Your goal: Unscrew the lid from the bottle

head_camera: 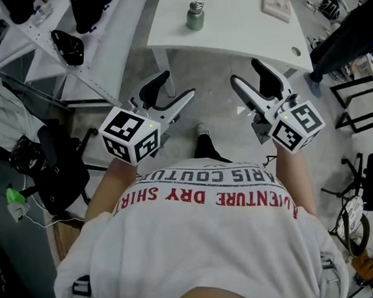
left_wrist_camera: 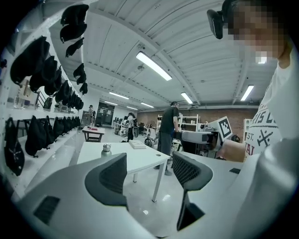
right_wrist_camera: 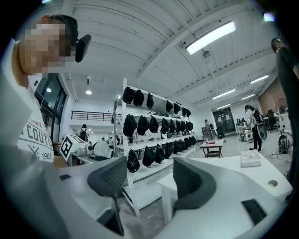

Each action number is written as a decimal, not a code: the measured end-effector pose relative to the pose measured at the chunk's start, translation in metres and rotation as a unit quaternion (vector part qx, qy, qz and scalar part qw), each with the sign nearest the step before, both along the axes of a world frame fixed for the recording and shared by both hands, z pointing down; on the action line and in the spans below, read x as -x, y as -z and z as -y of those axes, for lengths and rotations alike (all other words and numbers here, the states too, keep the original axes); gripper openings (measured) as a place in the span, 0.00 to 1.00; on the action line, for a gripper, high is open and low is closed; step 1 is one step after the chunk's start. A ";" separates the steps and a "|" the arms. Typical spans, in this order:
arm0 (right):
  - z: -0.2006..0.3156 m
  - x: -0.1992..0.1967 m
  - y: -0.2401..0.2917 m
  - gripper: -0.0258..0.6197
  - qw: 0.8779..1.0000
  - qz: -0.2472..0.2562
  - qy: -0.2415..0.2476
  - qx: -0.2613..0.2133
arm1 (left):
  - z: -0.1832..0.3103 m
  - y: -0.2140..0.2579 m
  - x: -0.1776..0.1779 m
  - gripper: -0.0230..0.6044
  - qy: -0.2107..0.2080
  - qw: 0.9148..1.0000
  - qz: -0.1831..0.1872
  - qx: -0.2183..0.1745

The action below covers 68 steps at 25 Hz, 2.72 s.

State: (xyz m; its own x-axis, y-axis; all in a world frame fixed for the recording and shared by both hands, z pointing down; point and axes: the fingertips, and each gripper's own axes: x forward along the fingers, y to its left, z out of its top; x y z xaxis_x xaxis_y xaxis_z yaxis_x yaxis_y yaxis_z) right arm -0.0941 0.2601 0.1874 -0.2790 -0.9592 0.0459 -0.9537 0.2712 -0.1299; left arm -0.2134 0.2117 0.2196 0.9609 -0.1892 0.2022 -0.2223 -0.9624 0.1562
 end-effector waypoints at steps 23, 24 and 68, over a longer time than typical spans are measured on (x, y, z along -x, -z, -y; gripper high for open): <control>0.211 -0.165 -0.077 0.50 0.994 0.020 0.072 0.081 | 0.201 -0.094 -0.176 0.57 0.039 0.995 0.085 0.043; 0.215 -0.169 -0.079 0.50 0.994 0.019 0.075 0.083 | 0.207 -0.099 -0.180 0.57 0.042 0.994 0.090 0.042; 0.325 -0.157 -0.146 0.50 0.975 -0.009 0.168 0.145 | 0.320 -0.212 -0.252 0.59 0.040 0.989 0.138 0.019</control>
